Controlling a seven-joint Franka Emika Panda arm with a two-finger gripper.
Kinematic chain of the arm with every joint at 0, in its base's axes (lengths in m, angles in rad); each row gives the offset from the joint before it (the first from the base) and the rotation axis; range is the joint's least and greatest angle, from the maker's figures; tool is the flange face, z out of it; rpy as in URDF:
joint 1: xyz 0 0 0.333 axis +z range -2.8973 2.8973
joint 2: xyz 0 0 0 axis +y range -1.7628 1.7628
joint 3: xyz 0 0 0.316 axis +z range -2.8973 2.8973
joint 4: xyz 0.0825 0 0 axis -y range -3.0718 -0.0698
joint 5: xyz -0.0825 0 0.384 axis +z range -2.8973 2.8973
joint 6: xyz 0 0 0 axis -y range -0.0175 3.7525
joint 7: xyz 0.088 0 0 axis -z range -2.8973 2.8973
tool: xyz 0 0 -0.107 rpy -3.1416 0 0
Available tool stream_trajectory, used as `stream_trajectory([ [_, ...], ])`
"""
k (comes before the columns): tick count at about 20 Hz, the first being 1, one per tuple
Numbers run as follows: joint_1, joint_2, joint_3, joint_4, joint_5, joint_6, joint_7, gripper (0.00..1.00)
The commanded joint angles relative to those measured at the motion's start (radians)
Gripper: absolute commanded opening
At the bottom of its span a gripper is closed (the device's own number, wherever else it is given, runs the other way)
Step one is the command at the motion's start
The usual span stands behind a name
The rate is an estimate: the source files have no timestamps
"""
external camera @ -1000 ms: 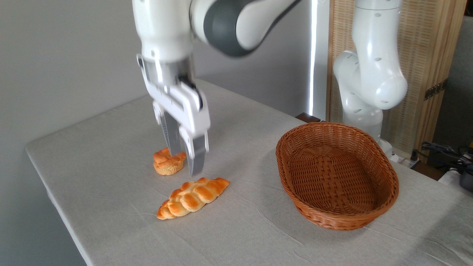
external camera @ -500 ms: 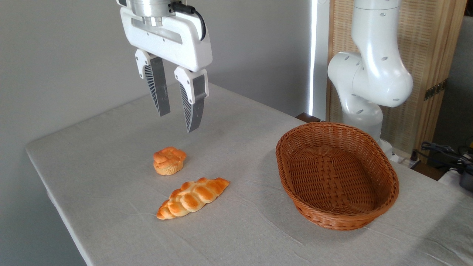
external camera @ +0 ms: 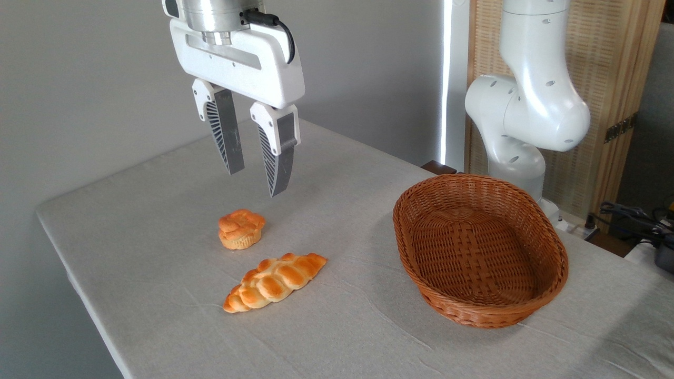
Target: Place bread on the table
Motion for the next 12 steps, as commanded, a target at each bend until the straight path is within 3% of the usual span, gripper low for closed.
stream_trajectory([
  [1,0.013,0.005,-0.017,0.021,0.042,-0.024,-0.012,1.00],
  [12,0.015,0.007,-0.027,0.015,0.045,-0.018,-0.008,1.00],
])
